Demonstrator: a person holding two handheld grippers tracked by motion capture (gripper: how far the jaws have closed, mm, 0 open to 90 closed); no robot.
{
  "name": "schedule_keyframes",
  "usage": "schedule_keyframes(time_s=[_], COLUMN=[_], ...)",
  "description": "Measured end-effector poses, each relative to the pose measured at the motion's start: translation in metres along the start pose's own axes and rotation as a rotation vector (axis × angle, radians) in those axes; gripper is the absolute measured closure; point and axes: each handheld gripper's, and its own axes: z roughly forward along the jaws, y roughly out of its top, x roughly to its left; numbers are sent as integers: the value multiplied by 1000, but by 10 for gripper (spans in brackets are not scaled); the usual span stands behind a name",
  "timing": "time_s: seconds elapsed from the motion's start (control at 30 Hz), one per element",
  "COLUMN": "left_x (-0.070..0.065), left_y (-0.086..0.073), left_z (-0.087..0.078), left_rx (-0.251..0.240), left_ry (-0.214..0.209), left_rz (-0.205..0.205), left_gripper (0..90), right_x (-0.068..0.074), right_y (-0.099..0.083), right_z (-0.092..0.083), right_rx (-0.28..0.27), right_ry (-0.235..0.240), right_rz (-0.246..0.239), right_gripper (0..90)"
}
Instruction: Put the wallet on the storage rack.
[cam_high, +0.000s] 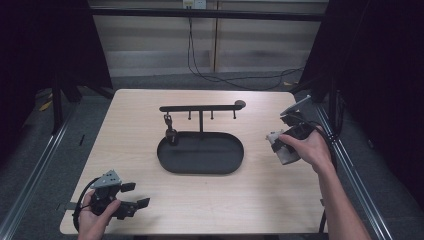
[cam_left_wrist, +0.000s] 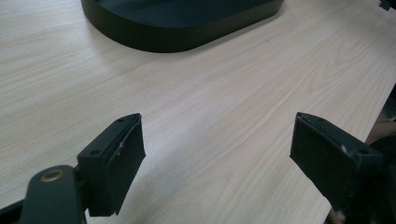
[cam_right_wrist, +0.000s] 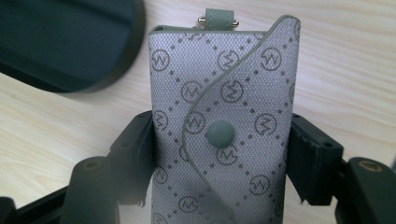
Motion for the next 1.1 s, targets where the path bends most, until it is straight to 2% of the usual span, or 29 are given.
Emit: schedule_keyframes(time_s=[0.07, 0.3, 0.33, 0.43, 0.7, 0.9, 1.1], left_x=[0, 0, 0, 0, 0, 0, 0], left_y=[0, 0, 0, 0, 0, 0, 0], left_z=[-1, -2, -1, -1, -2, -2, -2], left_rx=[-5, -12, -8, -7, -6, -7, -9], left_ry=[3, -1, 1, -2, 3, 1, 1], left_rz=[2, -1, 2, 5, 11, 8, 11], left_gripper=[177, 176, 177, 177, 177, 177, 177], right_x=[4, 11, 15, 18, 33, 43, 52], right_y=[2, 7, 8, 11, 22, 29, 33], right_z=[-1, -5, -5, -4, -2, 2, 6], right_rx=[-10, -33, -46, -53, -75, -82, -117], right_ry=[18, 38, 68, 73, 123, 133, 149], right_rz=[-9, -16, -19, -21, -28, -42, -57], right_gripper=[328, 328, 328, 328, 328, 328, 328])
